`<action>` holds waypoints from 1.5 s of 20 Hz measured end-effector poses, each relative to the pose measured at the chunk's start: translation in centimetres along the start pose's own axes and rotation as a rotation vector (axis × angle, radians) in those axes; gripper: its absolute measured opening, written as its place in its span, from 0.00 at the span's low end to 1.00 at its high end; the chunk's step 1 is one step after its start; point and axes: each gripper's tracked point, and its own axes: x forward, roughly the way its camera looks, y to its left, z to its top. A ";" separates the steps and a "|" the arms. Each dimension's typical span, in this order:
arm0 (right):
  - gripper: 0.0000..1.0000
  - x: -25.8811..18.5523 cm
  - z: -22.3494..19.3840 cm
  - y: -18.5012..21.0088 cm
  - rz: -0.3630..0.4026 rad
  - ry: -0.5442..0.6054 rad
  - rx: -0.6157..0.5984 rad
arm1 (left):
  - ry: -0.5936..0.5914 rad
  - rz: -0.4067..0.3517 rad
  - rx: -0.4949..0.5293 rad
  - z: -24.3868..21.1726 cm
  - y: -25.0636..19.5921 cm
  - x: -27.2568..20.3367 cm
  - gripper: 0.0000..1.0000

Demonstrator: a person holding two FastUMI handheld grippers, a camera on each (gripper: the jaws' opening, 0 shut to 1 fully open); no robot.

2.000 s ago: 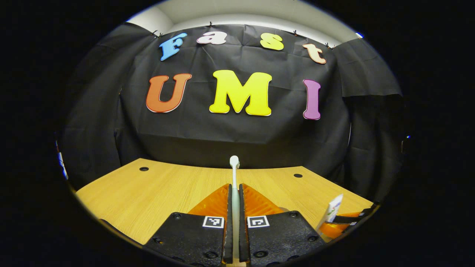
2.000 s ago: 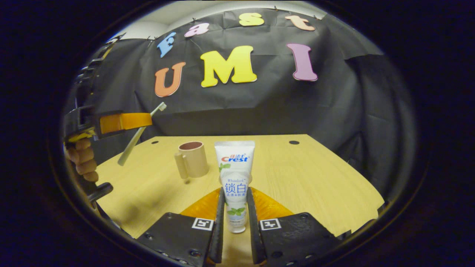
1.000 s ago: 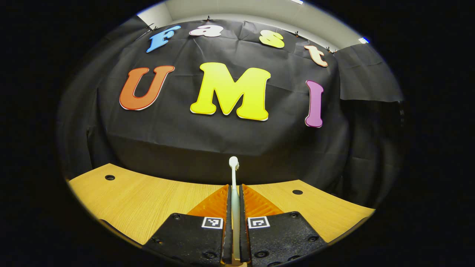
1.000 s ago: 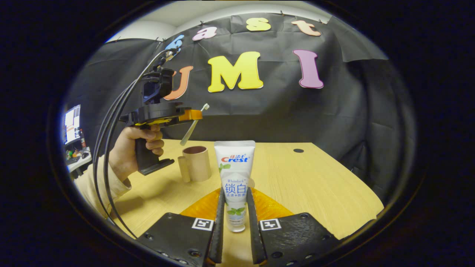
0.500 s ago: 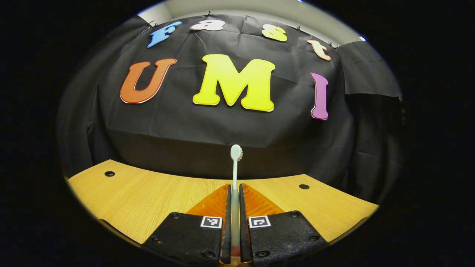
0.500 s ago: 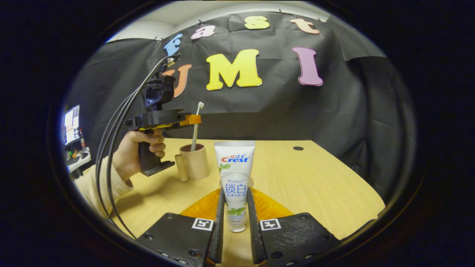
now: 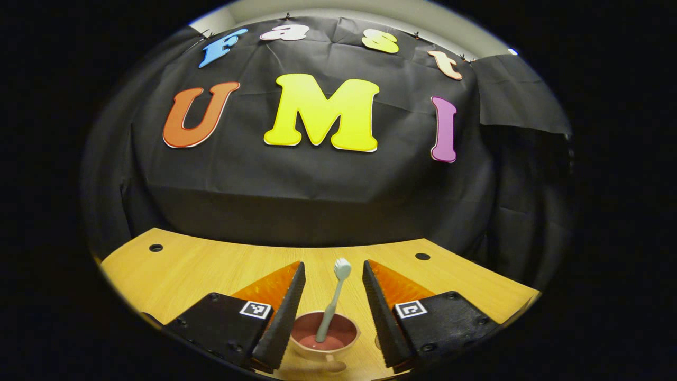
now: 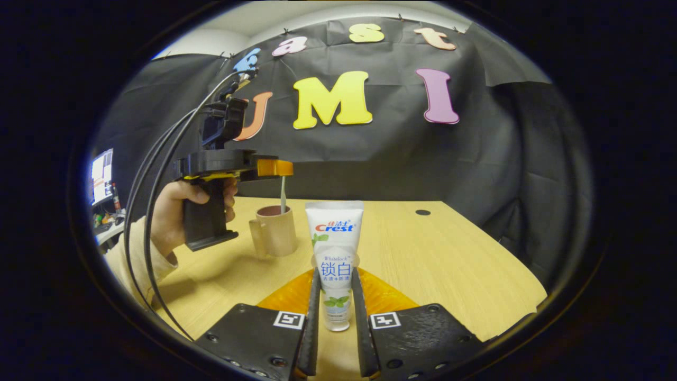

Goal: Put the toothbrush and toothpaste on the desktop into the cup, then pick up the cup and place it on the coaster on the desktop.

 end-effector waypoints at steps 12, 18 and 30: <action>0.30 0.9 6.0 3.0 -0.014 -0.068 -0.010 | -0.001 0.099 -0.028 -1.7 4.8 -8.8 0.97; 0.30 5.1 11.5 7.0 0.016 -0.124 -0.022 | 0.067 0.114 -0.052 -5.6 7.4 -12.8 0.98; 0.30 15.6 15.3 14.4 0.130 -0.115 -0.027 | 0.091 0.132 -0.086 -8.2 8.6 -15.6 0.98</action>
